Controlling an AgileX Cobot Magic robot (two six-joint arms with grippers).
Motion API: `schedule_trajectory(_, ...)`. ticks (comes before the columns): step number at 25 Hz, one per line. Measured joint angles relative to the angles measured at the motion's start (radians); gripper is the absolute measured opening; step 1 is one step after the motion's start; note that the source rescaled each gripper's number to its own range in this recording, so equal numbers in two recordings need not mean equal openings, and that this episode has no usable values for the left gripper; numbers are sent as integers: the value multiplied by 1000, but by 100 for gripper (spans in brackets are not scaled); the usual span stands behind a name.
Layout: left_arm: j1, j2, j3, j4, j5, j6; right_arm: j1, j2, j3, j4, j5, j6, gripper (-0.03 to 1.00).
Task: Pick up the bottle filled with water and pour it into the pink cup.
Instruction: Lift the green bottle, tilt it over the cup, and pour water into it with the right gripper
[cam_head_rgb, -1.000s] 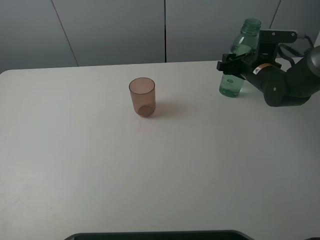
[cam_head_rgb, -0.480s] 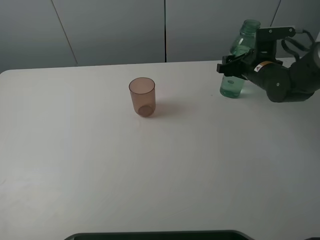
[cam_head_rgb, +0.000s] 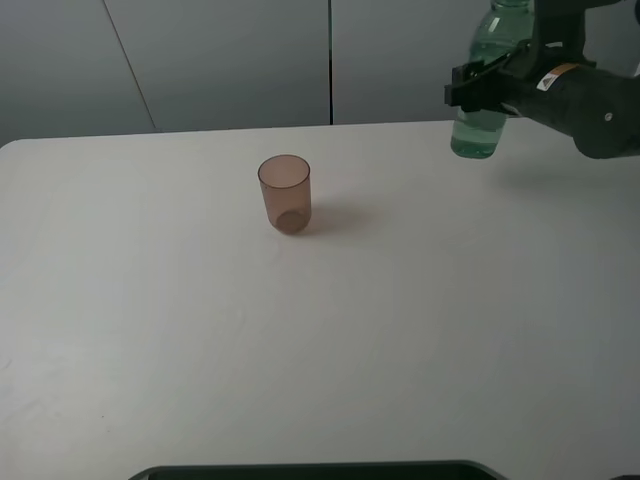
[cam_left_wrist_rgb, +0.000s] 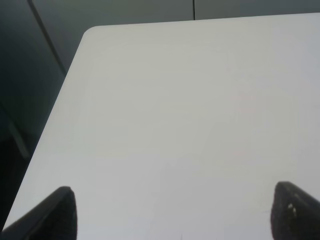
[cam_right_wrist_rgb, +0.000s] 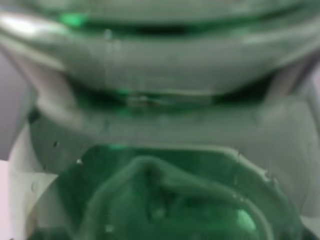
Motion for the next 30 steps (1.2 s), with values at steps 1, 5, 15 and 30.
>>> schedule_trajectory(1, 0, 0, 0, 0, 0, 0, 7, -8, 0, -3, 5, 0, 1)
schedule_trajectory(5, 0, 0, 0, 0, 0, 0, 56, -34, 0, -9, 13, -2, 1)
schedule_trajectory(15, 0, 0, 0, 0, 0, 0, 245, -35, 0, 84, 45, -238, 1)
schedule_trajectory(30, 0, 0, 0, 0, 0, 0, 414, -11, -26, 392, 42, -963, 1)
